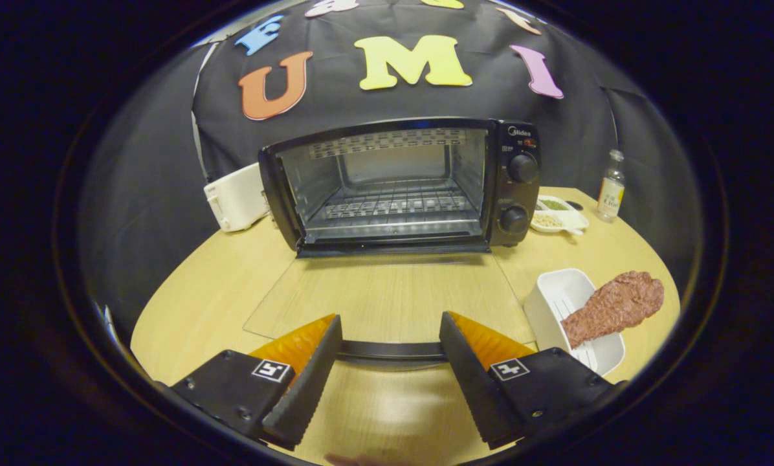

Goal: Open the toaster oven, put the food inside, and close the toaster oven door.

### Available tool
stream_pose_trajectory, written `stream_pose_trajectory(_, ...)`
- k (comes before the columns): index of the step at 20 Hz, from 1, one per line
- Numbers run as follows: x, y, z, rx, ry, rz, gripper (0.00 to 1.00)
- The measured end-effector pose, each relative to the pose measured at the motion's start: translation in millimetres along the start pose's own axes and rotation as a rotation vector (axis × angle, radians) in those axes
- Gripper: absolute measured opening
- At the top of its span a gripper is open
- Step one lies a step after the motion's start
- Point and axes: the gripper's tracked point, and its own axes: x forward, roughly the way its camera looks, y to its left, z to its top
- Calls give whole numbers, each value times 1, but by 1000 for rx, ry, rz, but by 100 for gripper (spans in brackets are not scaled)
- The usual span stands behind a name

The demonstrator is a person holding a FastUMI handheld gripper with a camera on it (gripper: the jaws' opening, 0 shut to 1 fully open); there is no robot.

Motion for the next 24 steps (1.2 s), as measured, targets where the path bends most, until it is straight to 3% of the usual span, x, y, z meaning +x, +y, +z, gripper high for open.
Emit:
stream_pose_trajectory(5, -14, -4, 3, 15, 10, 22, 97)
stream_pose_trajectory(13, -83, -4, 25, 29, -7, 188, 97)
stream_pose_trajectory(19, -129, -61, 48, 19, 1, 207, 97)
stream_pose_trajectory(24, -137, -129, 59, 4, 82, 192, 96)
